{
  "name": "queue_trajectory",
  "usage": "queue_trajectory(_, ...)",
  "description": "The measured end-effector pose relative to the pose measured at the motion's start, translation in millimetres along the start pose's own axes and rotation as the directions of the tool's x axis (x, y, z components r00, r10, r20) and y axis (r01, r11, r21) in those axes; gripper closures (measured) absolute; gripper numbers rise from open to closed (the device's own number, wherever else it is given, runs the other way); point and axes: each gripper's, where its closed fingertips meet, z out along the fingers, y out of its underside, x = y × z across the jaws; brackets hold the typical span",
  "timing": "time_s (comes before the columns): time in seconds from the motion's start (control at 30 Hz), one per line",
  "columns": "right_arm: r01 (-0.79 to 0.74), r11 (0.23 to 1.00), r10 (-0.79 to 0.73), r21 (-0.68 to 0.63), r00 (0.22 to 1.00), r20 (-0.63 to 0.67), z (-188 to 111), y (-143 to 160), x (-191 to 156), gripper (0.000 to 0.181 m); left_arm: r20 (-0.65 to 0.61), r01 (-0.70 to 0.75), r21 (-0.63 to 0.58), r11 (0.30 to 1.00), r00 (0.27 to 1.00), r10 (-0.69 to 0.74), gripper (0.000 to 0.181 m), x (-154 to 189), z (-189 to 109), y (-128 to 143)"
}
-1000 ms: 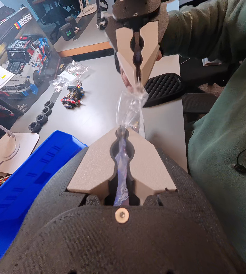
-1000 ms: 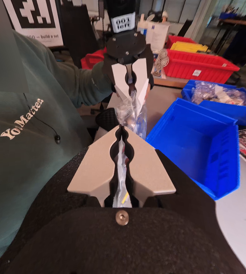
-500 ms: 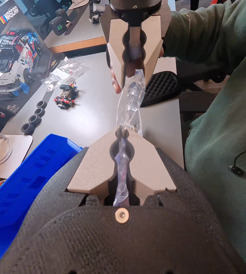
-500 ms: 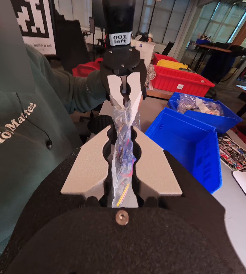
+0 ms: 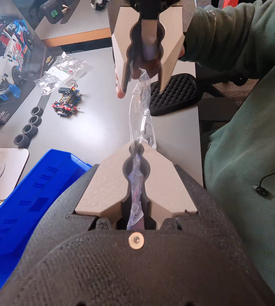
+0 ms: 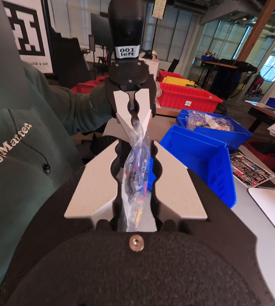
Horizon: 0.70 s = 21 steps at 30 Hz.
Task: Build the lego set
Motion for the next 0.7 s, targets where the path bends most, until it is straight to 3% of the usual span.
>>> queue_trajectory(0.1,0.096,0.995,-0.099,-0.041,0.993,-0.066,4,-2,8,0.181,0.014,0.01,-0.002,1.0,1.0,-0.01,0.181,-4,-3,0)
queue_trajectory(0.27,-0.003,0.999,0.007,0.052,0.996,-0.086,-11,3,18,0.181,0.052,0.035,0.018,0.999,0.998,-0.036,0.181,-14,-19,5)
queue_trajectory(0.4,0.019,0.998,-0.013,0.059,0.994,-0.108,-14,0,18,0.181,0.075,0.073,0.113,0.991,0.994,-0.082,0.162,-22,-47,5)
queue_trajectory(0.47,0.011,0.998,-0.003,0.064,0.993,-0.115,-19,1,20,0.181,0.068,0.127,0.153,0.98,0.988,-0.139,0.154,-27,-60,20)
queue_trajectory(0.57,-0.007,0.997,0.017,0.076,0.992,-0.125,-25,2,24,0.181,-0.117,0.225,0.257,0.94,0.973,-0.201,0.169,-8,-63,36)
queue_trajectory(0.7,-0.001,0.997,0.012,0.076,0.99,-0.142,-28,5,28,0.181,-0.12,0.254,0.343,0.904,0.967,-0.226,0.181,-8,-57,47)
